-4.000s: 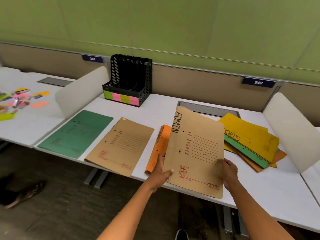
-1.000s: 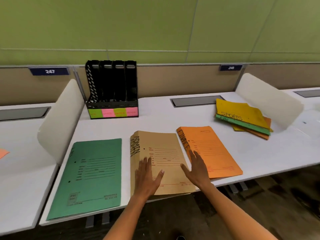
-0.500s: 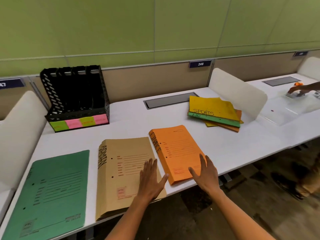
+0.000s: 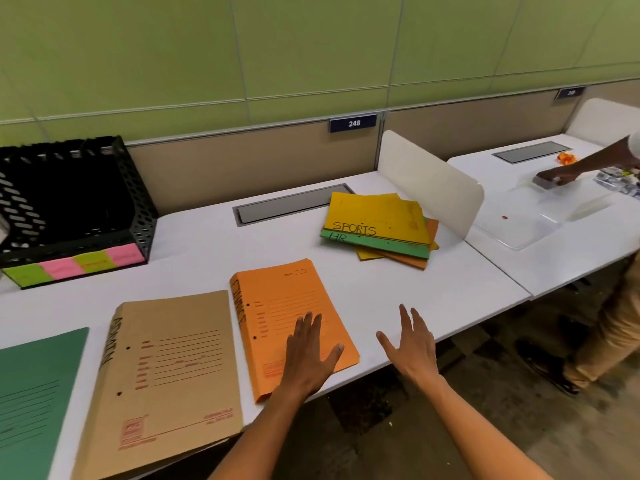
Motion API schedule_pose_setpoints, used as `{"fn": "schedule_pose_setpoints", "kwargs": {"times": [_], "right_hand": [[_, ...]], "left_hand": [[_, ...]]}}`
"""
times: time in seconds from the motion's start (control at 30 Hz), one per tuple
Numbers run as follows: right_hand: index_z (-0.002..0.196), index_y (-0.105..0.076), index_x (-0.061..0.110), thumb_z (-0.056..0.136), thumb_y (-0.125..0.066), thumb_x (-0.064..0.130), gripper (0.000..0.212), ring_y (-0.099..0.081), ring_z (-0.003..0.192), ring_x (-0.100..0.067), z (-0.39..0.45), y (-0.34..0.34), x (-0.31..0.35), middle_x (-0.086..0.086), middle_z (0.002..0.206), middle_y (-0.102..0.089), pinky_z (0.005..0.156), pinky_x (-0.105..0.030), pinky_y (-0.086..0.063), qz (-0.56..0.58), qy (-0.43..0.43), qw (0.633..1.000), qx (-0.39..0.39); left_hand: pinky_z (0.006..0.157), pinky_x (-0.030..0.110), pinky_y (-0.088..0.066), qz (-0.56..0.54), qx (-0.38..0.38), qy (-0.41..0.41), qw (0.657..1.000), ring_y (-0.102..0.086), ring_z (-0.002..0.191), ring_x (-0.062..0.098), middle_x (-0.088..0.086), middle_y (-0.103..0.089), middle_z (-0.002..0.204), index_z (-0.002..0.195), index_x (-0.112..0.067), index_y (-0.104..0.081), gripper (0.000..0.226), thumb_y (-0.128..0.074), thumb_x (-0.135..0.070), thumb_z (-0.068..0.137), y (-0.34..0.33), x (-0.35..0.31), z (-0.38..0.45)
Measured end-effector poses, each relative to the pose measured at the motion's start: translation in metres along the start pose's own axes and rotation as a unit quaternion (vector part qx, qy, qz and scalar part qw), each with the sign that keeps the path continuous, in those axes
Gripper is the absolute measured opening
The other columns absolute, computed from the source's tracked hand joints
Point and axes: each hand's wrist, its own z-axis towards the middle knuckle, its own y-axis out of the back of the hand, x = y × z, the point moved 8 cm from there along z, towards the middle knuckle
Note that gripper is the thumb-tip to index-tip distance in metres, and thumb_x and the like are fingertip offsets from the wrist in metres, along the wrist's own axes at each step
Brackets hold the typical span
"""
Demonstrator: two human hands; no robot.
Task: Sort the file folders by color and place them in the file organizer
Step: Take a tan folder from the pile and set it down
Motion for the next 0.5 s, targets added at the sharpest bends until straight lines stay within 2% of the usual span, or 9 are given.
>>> {"fn": "schedule_pose_setpoints", "kwargs": {"times": [0.5], "right_hand": [[0.153,0.004,0.029,0.087,-0.038,0.071,0.089,-0.001,0.149,-0.026,0.084,0.023,-0.063,-0.003,0.162,0.005,0.118,-0.049,-0.009,0.023,-0.033,0.999,0.003]], "left_hand": [[0.121,0.047,-0.001,0.01,0.041,-0.023,0.999,0.015,0.148,0.017,-0.003,0.013,0.162,0.154,-0.028,0.002,0.081,-0.04,-0.062,0.093,-0.055,-0.064,0.092]]}}
